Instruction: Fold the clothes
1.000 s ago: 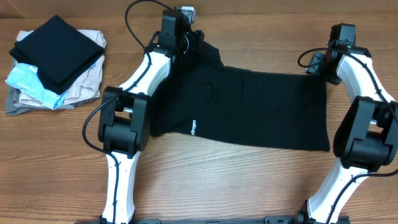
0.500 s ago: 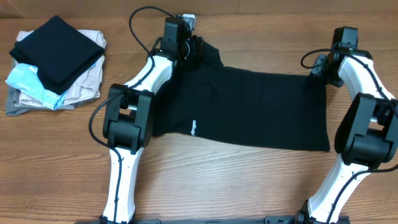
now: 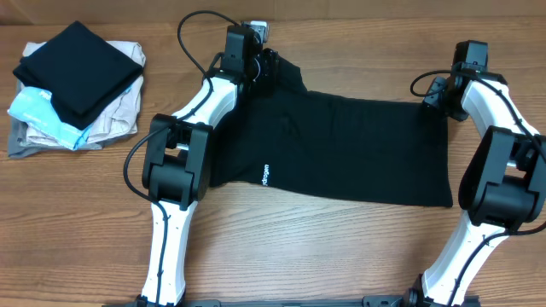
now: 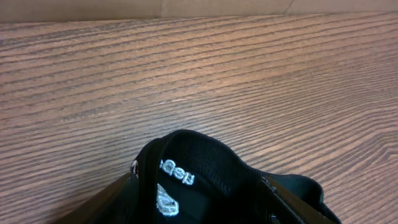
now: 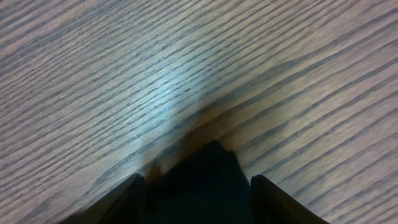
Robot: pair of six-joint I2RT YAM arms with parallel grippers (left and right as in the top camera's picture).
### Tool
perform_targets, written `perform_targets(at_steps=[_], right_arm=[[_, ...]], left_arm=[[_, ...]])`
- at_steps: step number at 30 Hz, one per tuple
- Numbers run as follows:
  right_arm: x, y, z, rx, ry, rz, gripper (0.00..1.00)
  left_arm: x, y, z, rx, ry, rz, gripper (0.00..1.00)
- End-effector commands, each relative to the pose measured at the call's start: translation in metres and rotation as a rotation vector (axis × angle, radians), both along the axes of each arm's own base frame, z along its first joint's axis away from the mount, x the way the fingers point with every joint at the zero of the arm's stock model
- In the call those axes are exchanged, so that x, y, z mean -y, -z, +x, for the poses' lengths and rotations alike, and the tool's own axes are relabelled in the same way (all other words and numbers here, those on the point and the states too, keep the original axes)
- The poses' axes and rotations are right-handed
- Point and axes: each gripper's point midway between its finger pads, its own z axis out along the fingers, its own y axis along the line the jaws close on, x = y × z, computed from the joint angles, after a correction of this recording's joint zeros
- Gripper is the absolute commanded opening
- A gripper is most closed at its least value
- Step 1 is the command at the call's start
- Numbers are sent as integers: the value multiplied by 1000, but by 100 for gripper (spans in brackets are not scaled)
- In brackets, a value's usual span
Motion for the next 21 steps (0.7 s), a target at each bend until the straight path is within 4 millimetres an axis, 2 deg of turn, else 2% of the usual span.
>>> perform_targets(at_steps=[1, 12, 13, 16, 18, 21], right_arm=[[-1, 7, -3, -5, 3, 13, 58], [-1, 21, -1, 24, 3, 6, 59], [-1, 22, -2, 25, 3, 6, 57], [-2, 28, -5, 19, 3, 7, 35], [-2, 29, -7, 15, 3, 8, 33], [-2, 30, -8, 12, 3, 9, 31]], left_arm=[[-2, 9, 1, -5, -2, 25, 63], [-2, 11, 0, -10, 4, 36, 63], [-2, 11, 0, -10, 4, 36, 64], [-2, 11, 0, -10, 4, 36, 65], [-2, 11, 0, -10, 4, 36, 63], [-4, 11, 0, -7, 5, 41, 54]])
